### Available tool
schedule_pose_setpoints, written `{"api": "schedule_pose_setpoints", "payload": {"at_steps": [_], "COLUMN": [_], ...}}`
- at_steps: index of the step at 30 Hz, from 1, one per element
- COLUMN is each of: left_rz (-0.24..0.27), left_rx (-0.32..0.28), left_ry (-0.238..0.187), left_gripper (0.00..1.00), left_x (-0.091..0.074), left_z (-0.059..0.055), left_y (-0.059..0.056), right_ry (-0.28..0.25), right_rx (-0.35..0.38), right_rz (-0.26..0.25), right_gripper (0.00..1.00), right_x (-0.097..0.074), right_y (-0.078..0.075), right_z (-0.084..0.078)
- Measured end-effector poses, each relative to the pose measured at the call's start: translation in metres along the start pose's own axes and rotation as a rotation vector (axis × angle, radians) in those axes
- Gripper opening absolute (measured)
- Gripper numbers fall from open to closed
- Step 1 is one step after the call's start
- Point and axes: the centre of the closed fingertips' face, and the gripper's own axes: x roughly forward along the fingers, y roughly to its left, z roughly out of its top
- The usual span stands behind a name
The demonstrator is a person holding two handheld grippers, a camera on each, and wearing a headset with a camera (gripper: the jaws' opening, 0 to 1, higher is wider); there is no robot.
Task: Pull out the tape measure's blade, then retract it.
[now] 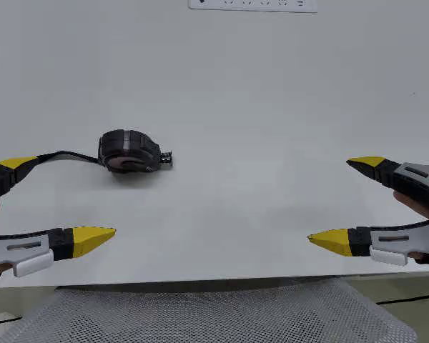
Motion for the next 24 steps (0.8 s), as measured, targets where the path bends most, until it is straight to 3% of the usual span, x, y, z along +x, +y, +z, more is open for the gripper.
{"api": "schedule_pose_setpoints", "payload": {"at_steps": [11, 12, 17, 24], "left_rz": [0.009, 0.028, 0.01, -0.006], "left_rx": [-0.009, 0.004, 0.001, 0.018], "left_ry": [0.003, -0.02, -0.014, -0.015], "left_gripper": [0.97, 0.96, 0.93, 0.94], "left_x": [0.0011, -0.0002, 0.0003, 0.0033], "left_z": [-0.0006, 0.0035, 0.0044, 0.0079], "left_y": [0.0033, 0.0068, 0.0059, 0.0066], "right_ry": [-0.011, -0.01, -0.017, -0.004], "right_rx": [-0.01, -0.006, -0.026, -0.023], "right_rz": [0.005, 0.009, -0.01, 0.009], "right_gripper": [0.88, 0.87, 0.86, 0.87], "right_x": [0.0016, 0.0019, 0.0023, 0.0054], "right_y": [-0.0014, -0.0006, -0.0045, -0.0039], "right_z": [0.0017, 0.0015, 0.003, 0.0007]}}
